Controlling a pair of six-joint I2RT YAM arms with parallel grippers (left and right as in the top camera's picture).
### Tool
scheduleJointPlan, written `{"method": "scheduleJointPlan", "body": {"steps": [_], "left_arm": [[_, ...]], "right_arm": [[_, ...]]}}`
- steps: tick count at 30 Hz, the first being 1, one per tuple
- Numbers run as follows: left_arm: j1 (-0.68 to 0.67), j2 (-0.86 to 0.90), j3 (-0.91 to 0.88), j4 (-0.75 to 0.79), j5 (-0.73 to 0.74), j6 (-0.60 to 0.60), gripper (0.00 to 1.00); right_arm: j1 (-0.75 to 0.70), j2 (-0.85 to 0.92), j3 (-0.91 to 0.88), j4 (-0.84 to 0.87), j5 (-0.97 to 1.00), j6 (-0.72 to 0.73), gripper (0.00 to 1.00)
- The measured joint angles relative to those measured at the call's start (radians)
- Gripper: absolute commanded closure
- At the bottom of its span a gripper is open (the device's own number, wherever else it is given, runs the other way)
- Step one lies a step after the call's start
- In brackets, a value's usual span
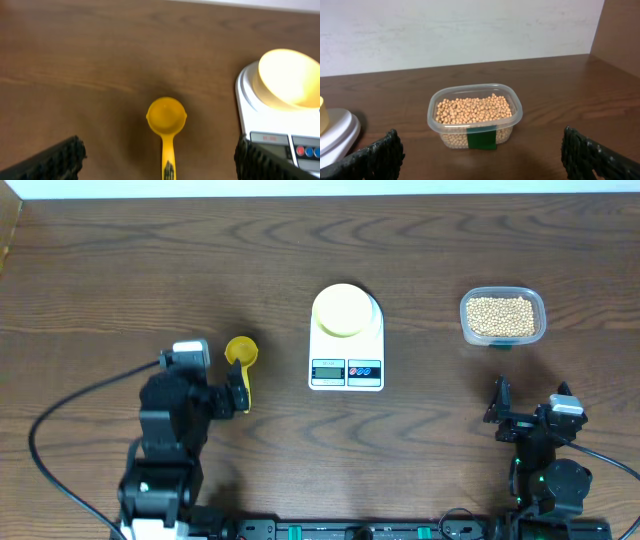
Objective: Scoop item into bowl and weigh 50g on scale
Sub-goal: 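Move the left gripper forward over the yellow scoop handle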
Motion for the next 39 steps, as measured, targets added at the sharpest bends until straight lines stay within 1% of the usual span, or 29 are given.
{"method": "scheduleJointPlan", "body": {"steps": [3, 6, 7, 18, 22, 29, 39], "left_arm": [[0.000, 0.095, 0.115, -0.093, 0.000, 0.000, 0.02], [0.000, 0.152, 0.186, -0.160, 0.003, 0.000, 0.02], [0.000, 0.190, 0.232, -0.208, 0.006, 0.000, 0.02], [0.000, 0.447, 0.566, -0.529, 0.011, 0.000, 0.02], [0.000, 0.528, 0.657, -0.608, 0.011, 0.000, 0.02], [0.000, 0.640, 0.692, -0.675, 0.011, 0.000, 0.02], [0.000, 0.800, 0.692, -0.681, -0.020, 0.000, 0.02]], "right_arm": [[0.000, 0.000, 0.000, 0.000, 0.000, 0.000, 0.01], [0.000, 0.000, 0.000, 0.000, 0.000, 0.000, 0.01], [0.000, 0.000, 0.000, 0.000, 0.000, 0.000, 0.01], [0.000, 0.000, 0.000, 0.000, 0.000, -0.002, 0.01], [0.000, 0.000, 0.000, 0.000, 0.000, -0.002, 0.01], [0.000, 0.000, 0.000, 0.000, 0.000, -0.002, 0.01], [0.000, 0.000, 0.000, 0.000, 0.000, -0.002, 0.01]]}}
